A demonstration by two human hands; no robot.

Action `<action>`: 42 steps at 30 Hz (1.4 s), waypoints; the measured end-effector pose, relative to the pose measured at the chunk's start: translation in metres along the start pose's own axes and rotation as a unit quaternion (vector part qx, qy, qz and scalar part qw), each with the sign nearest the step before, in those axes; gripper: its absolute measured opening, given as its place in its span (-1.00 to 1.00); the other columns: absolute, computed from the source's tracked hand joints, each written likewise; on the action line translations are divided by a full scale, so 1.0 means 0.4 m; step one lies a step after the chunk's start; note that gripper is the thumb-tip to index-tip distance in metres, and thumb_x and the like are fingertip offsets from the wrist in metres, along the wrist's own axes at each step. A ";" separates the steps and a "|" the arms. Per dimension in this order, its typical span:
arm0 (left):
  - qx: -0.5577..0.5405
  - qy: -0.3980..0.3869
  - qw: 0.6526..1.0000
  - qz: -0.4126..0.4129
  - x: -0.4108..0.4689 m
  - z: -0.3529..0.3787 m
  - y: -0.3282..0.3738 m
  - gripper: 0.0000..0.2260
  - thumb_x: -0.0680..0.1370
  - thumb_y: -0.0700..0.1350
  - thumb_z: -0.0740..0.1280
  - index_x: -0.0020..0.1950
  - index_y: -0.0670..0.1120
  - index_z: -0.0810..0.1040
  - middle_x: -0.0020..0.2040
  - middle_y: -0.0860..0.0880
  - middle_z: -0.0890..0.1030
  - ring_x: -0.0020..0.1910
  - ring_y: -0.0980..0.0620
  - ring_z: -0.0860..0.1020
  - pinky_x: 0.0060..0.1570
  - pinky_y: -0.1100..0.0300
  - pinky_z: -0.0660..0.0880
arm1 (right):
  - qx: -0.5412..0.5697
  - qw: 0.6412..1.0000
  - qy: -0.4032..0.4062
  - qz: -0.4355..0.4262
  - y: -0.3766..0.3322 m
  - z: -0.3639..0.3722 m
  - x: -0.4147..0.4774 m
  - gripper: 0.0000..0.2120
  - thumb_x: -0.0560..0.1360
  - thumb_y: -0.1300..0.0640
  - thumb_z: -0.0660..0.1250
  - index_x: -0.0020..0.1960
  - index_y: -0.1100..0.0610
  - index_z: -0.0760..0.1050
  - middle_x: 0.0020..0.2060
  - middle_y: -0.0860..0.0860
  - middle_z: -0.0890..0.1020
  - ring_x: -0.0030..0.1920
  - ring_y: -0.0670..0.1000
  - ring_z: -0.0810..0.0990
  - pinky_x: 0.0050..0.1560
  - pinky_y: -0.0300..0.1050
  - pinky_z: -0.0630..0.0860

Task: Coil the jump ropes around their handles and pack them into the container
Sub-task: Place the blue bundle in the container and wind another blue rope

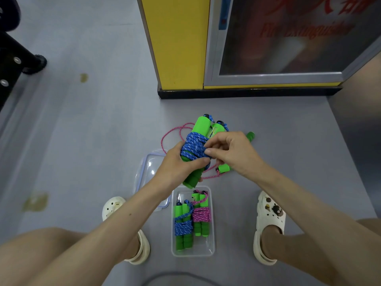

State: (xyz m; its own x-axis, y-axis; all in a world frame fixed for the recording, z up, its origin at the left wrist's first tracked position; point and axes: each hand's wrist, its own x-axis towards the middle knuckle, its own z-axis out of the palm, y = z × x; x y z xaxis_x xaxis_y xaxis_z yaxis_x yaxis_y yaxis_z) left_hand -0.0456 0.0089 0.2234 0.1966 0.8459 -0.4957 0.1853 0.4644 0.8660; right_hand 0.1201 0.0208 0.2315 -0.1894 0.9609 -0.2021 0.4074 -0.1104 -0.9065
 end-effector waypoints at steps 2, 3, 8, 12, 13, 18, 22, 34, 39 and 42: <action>0.006 0.007 1.000 0.010 0.004 0.000 0.003 -0.65 0.42 -0.17 0.49 0.16 -0.07 0.49 -0.04 -0.13 0.66 -0.23 -0.13 0.66 -0.23 0.05 0.64 | 0.018 1.000 0.001 0.001 -0.004 -0.003 -0.002 -0.86 0.45 0.30 0.41 -0.17 0.08 0.56 -0.39 -0.02 0.58 -0.46 -0.16 0.52 -0.39 -0.34 0.49; 0.007 0.008 1.000 0.013 0.006 0.000 0.003 -0.64 0.42 -0.17 0.50 0.17 -0.06 0.49 -0.03 -0.13 0.66 -0.21 -0.15 0.67 -0.21 0.02 0.64 | 0.021 1.000 0.000 0.002 -0.006 -0.003 -0.002 -0.87 0.46 0.30 0.40 -0.16 0.09 0.55 -0.39 -0.02 0.58 -0.46 -0.17 0.52 -0.39 -0.34 0.48; 0.006 0.014 1.000 0.019 0.003 0.003 0.000 -0.64 0.41 -0.16 0.50 0.16 -0.05 0.50 -0.02 -0.11 0.67 -0.13 -0.16 0.67 -0.06 -0.10 0.62 | -0.006 1.000 0.007 -0.013 -0.007 0.001 -0.003 -0.90 0.46 0.29 0.40 -0.14 0.11 0.57 -0.36 -0.01 0.58 -0.45 -0.17 0.51 -0.36 -0.35 0.48; -0.013 0.027 0.999 0.033 0.003 0.002 0.006 -0.64 0.41 -0.16 0.50 0.17 -0.05 0.51 -0.04 -0.08 0.67 -0.11 -0.13 0.67 -0.06 -0.09 0.62 | -0.008 0.998 0.046 -0.041 -0.008 0.010 -0.004 -0.89 0.46 0.30 0.40 -0.15 0.12 0.56 -0.34 0.02 0.57 -0.41 -0.15 0.49 -0.34 -0.33 0.49; -0.015 0.030 0.999 0.039 0.004 0.002 0.007 -0.64 0.42 -0.16 0.50 0.17 -0.04 0.50 -0.04 -0.07 0.67 -0.11 -0.12 0.67 -0.06 -0.08 0.62 | -0.010 0.997 0.061 -0.051 -0.007 0.013 -0.005 -0.91 0.45 0.31 0.40 -0.13 0.14 0.59 -0.32 0.02 0.58 -0.40 -0.15 0.49 -0.32 -0.32 0.50; -0.006 0.038 0.998 0.053 0.007 0.001 0.000 -0.63 0.41 -0.16 0.50 0.16 -0.01 0.50 -0.04 -0.06 0.67 -0.11 -0.09 0.67 -0.07 -0.08 0.62 | -0.069 0.988 0.090 -0.101 -0.003 0.023 -0.001 -0.85 0.46 0.30 0.39 0.02 0.27 0.65 -0.26 -0.13 0.56 -0.30 -0.29 0.53 -0.18 -0.41 0.48; 0.015 0.044 0.997 0.061 0.012 0.001 -0.002 -0.63 0.41 -0.14 0.51 0.16 -0.02 0.49 -0.03 -0.06 0.66 -0.10 -0.11 0.66 -0.05 -0.10 0.61 | -0.121 0.980 0.091 -0.129 -0.003 0.028 -0.002 -0.81 0.48 0.31 0.37 0.07 0.30 0.63 -0.22 0.01 0.60 -0.29 -0.22 0.49 -0.15 -0.43 0.45; 0.106 0.053 0.990 0.071 0.020 0.024 -0.012 -0.67 0.38 -0.05 0.52 0.04 0.11 0.47 -0.10 0.02 0.66 -0.18 -0.02 0.66 -0.07 -0.07 0.61 | -0.195 0.975 0.099 -0.029 -0.022 -0.003 0.010 -0.86 0.43 0.20 0.45 -0.02 0.16 0.69 -0.25 -0.05 0.56 -0.24 -0.12 0.49 -0.14 -0.25 0.44; 0.089 0.046 0.994 0.053 0.015 0.026 -0.030 -0.69 0.39 -0.08 0.51 0.06 0.05 0.49 -0.11 -0.03 0.67 -0.21 -0.08 0.66 -0.11 -0.14 0.61 | -0.362 0.929 -0.002 -0.081 -0.030 -0.001 0.004 -0.79 0.57 0.11 0.27 0.11 0.12 0.63 -0.08 0.03 0.55 -0.01 0.07 0.53 -0.17 -0.11 0.36; 0.100 0.039 0.992 0.064 0.022 0.017 -0.019 -0.66 0.40 -0.07 0.51 0.10 0.04 0.48 -0.08 -0.02 0.66 -0.17 -0.06 0.66 -0.06 -0.09 0.61 | -0.376 0.918 0.040 -0.119 -0.030 0.007 -0.010 -0.77 0.58 0.12 0.24 0.11 0.17 0.62 -0.10 0.10 0.56 -0.02 0.11 0.52 -0.21 -0.13 0.27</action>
State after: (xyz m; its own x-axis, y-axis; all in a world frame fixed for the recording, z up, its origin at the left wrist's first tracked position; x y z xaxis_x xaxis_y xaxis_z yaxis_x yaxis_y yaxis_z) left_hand -0.0389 0.0109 0.2119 0.1582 0.9159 -0.3690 0.3520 0.2968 0.8877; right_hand 0.1136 0.0176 0.2423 -0.2985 0.9541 0.0237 0.8708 0.2824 -0.4023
